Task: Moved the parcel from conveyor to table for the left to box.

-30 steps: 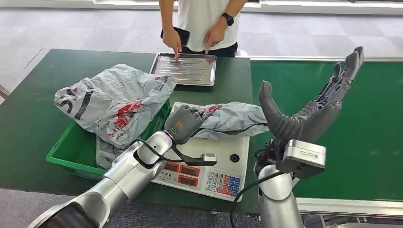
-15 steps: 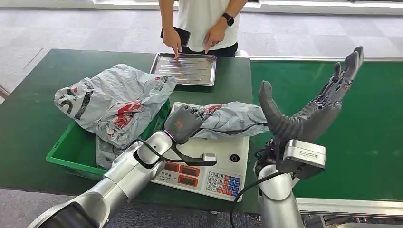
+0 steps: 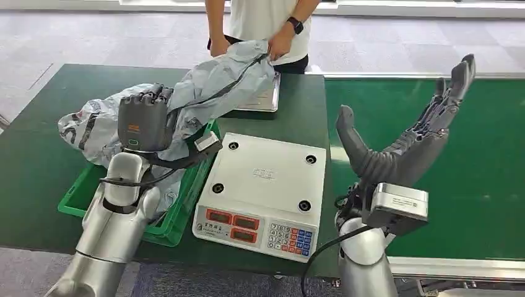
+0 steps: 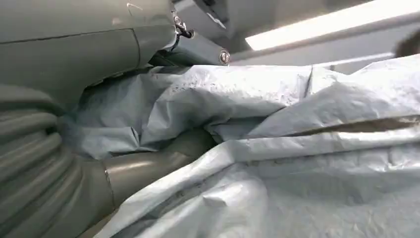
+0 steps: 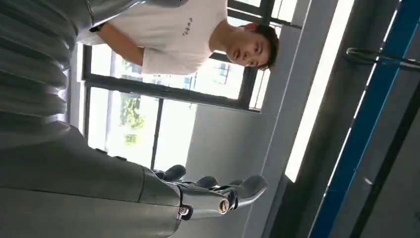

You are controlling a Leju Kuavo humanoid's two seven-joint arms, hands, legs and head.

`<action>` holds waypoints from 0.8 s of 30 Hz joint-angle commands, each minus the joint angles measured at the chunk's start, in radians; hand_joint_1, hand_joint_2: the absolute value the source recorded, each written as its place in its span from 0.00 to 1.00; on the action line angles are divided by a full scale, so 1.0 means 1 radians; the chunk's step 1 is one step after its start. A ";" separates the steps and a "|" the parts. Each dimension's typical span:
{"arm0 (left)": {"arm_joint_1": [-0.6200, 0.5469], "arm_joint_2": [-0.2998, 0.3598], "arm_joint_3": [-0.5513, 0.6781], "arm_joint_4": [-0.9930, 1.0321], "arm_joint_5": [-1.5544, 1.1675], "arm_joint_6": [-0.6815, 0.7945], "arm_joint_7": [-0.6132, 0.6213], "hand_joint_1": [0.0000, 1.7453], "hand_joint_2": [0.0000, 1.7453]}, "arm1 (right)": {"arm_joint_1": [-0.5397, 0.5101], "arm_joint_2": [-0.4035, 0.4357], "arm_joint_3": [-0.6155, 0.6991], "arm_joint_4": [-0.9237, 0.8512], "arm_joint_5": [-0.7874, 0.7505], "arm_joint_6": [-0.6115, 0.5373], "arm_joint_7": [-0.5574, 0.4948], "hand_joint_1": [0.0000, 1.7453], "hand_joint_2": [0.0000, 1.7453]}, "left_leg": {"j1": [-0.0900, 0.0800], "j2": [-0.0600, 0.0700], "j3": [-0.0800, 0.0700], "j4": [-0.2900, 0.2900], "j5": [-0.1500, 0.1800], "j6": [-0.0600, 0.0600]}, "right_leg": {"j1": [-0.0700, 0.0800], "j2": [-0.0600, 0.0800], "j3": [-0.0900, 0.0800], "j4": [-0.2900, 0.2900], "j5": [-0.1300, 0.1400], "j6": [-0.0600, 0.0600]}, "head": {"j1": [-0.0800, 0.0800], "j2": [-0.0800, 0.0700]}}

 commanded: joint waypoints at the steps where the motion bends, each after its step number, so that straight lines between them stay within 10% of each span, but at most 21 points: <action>1: -0.003 0.027 0.059 -0.051 -0.070 -0.013 -0.002 1.00 1.00 | -0.020 0.003 -0.031 0.007 -0.001 0.002 0.001 0.00 1.00 | 0.000 -0.001 0.001 0.000 0.000 0.000 | 0.000 -0.001 0.001 0.000 0.000 0.000 | 0.000 0.000; 24: -0.057 0.112 -0.096 0.063 -0.070 0.026 0.199 1.00 1.00 | -0.031 -0.010 -0.016 0.029 -0.022 -0.013 -0.008 0.00 1.00 | 0.000 -0.003 0.002 -0.001 0.000 0.000 | 0.001 -0.002 0.002 -0.001 0.000 0.000 | 0.000 0.000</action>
